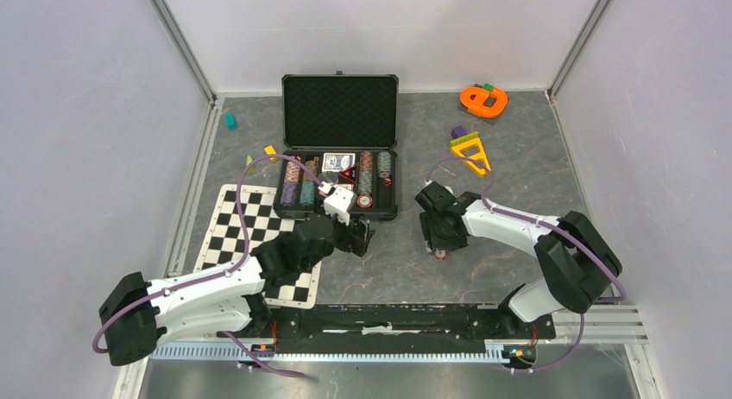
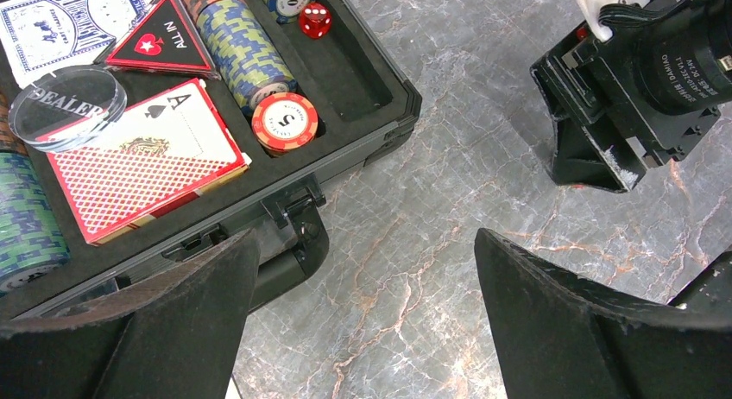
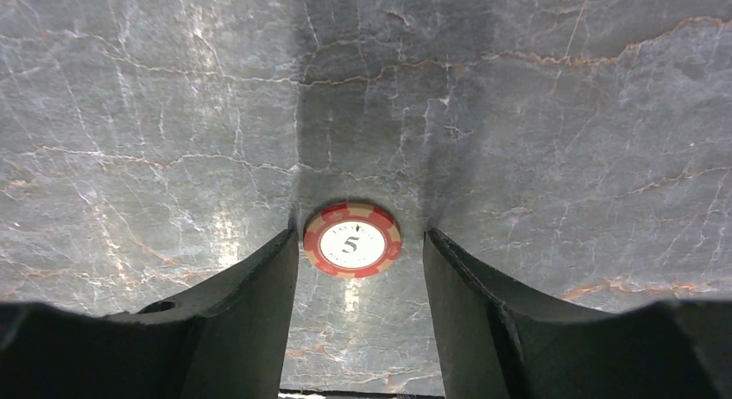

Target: Pack up texas hold em set

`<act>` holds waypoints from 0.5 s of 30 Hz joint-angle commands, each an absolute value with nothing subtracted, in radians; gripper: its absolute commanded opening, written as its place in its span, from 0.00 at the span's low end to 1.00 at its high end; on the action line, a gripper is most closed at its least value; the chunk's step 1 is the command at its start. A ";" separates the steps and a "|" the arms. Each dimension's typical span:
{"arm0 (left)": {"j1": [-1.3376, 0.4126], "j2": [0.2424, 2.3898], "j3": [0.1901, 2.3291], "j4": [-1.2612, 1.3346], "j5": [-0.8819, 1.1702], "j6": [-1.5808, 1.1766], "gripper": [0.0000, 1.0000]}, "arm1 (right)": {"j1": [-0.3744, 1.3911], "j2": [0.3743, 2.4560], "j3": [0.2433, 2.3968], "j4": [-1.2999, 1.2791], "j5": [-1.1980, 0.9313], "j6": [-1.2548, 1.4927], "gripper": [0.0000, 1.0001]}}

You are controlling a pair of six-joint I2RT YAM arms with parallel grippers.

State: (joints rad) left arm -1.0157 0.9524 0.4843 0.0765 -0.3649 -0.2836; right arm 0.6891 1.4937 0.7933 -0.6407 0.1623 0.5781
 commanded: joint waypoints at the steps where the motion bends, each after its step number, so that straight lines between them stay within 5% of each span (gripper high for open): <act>1: -1.010 0.953 0.491 0.097 -0.374 -0.308 1.00 | 0.689 1.509 0.808 -0.713 0.177 0.578 0.60; 15: -1.011 0.954 0.492 0.095 -0.378 -0.307 1.00 | 0.690 1.526 0.741 -0.606 0.128 0.569 0.58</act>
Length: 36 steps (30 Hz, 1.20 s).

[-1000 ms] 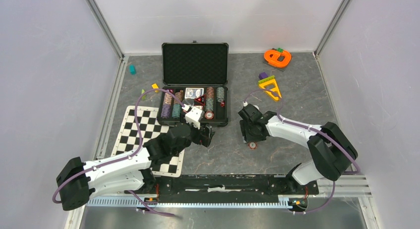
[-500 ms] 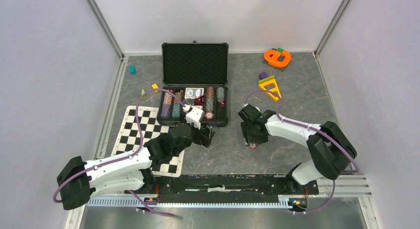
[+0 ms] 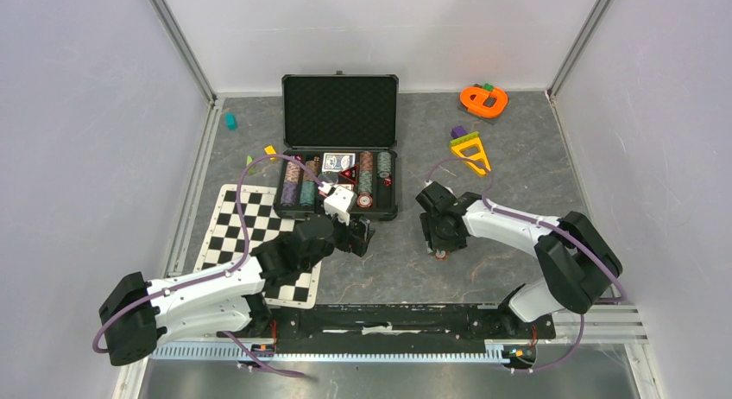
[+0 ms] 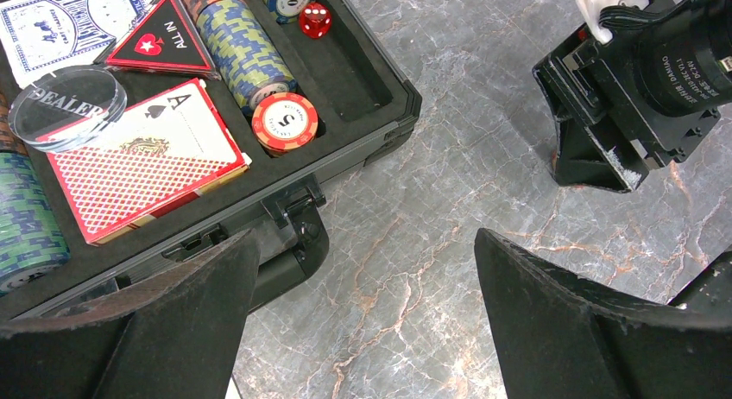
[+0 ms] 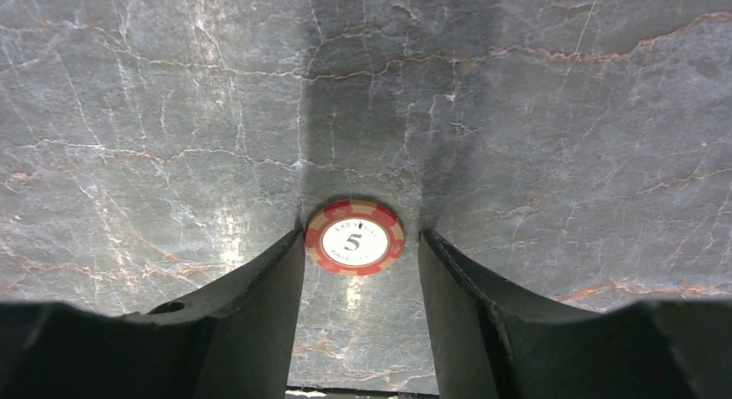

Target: Pack up texas hold em set

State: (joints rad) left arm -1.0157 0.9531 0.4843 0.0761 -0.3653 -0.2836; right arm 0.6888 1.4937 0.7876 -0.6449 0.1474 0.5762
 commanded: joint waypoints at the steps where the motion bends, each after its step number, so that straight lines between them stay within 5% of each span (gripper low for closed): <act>1: -1.011 0.954 0.492 0.094 -0.377 -0.307 1.00 | 0.690 1.527 0.737 -0.599 0.119 0.568 0.57; 17: -1.010 0.954 0.492 0.094 -0.379 -0.307 1.00 | 0.693 1.522 0.810 -0.659 0.097 0.584 0.40; 29: -0.985 0.919 0.494 0.038 -0.498 -0.331 1.00 | 0.733 1.589 1.090 -0.743 0.105 0.551 0.40; 36: -0.825 0.878 0.473 -0.049 -0.576 -0.445 1.00 | 0.777 1.772 1.363 -0.743 0.063 0.522 0.40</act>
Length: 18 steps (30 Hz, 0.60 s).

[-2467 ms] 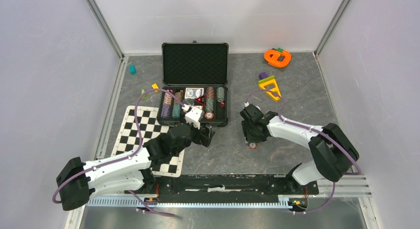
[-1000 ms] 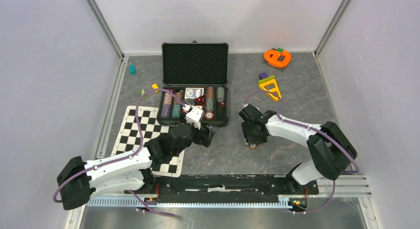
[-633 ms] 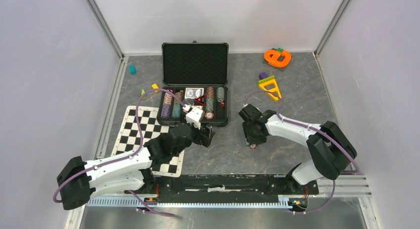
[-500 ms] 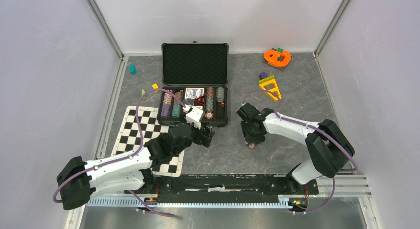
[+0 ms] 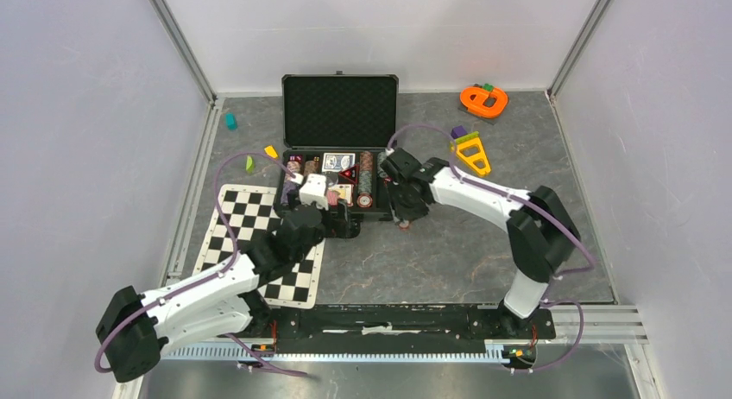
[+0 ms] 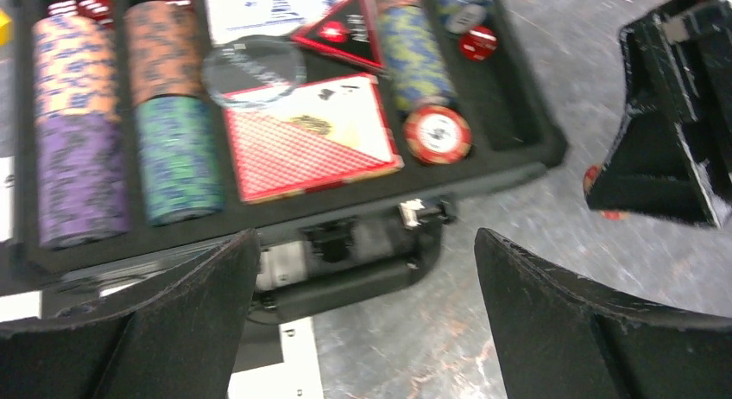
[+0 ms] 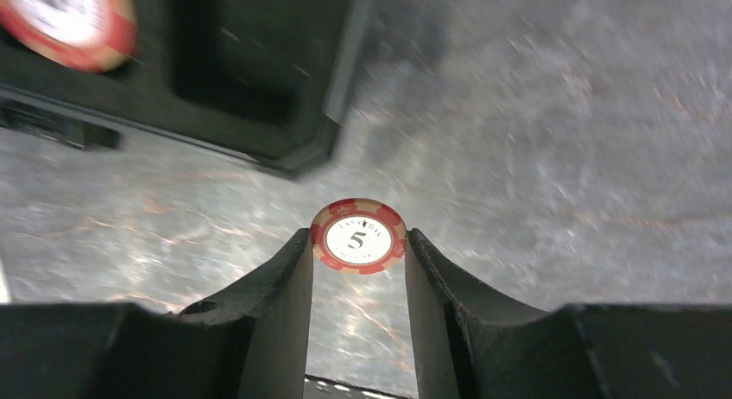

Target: Pack up texas hold em set

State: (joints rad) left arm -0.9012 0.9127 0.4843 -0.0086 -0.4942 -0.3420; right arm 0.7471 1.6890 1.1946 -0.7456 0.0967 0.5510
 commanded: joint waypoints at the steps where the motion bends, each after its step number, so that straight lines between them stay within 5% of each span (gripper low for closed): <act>1: -0.810 0.866 0.468 -0.052 -0.581 -0.457 1.00 | 0.785 1.801 1.406 -0.750 0.060 0.519 0.39; 10: -0.784 0.811 0.434 -0.050 -0.628 -0.470 1.00 | 0.808 1.970 1.688 -0.778 0.027 0.515 0.39; 18: -0.782 0.891 0.436 0.050 -0.358 -0.386 1.00 | 0.824 1.755 1.414 -0.666 0.181 0.499 0.56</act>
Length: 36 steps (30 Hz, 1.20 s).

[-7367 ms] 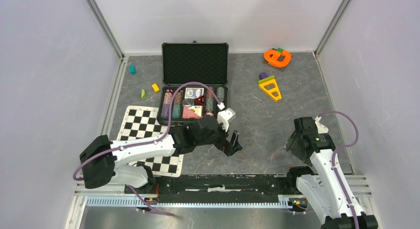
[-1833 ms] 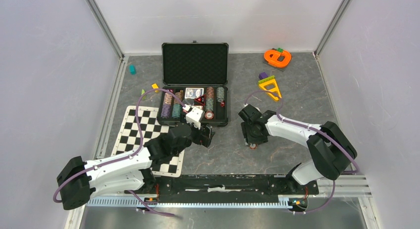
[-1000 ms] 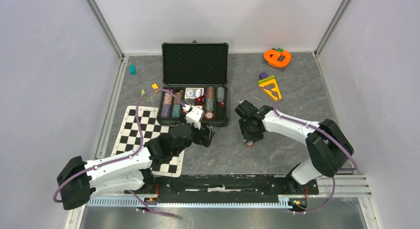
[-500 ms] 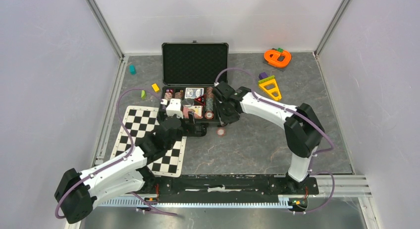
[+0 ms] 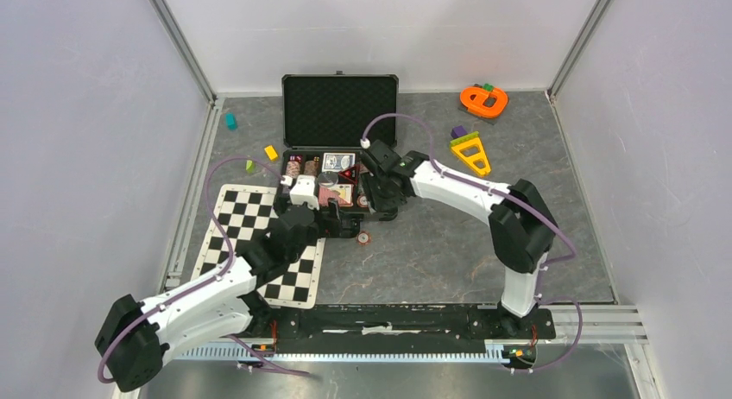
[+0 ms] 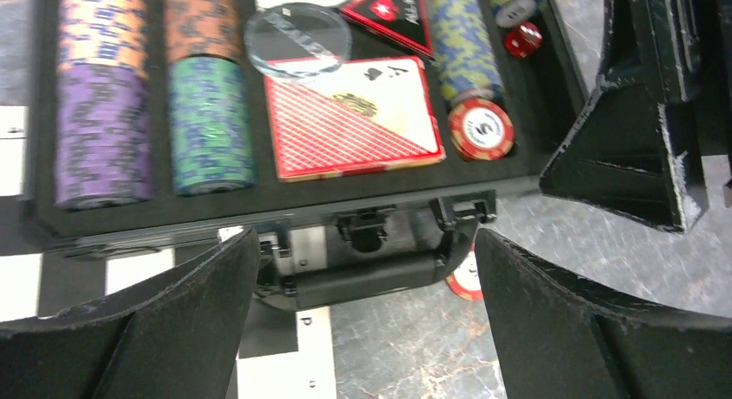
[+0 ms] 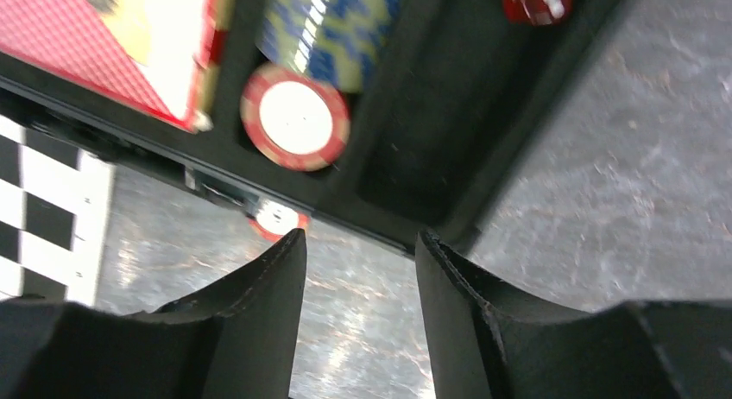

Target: Pack up texas hold em set

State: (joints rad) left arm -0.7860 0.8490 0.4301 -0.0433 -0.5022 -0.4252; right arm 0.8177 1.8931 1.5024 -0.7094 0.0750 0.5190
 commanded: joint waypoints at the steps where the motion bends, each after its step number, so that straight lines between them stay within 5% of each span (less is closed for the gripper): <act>1: -0.782 0.911 0.441 0.055 -0.326 -0.376 1.00 | 0.824 1.702 1.376 -0.634 0.215 0.489 0.56; 6: -0.835 1.015 0.492 0.052 -0.228 -0.379 0.94 | 0.823 1.439 1.102 -0.434 0.362 0.463 0.59; 15: -1.112 1.242 0.701 -0.258 -0.479 -0.711 1.00 | 0.822 1.106 0.758 -0.240 0.596 0.433 0.61; 30: -1.140 1.680 0.913 -0.365 -0.654 -1.178 0.98 | 0.822 0.726 0.459 -0.085 0.564 0.375 0.62; 36: -1.138 1.841 1.115 -0.700 -0.737 -1.401 0.81 | 0.822 0.708 0.445 -0.083 0.540 0.391 0.62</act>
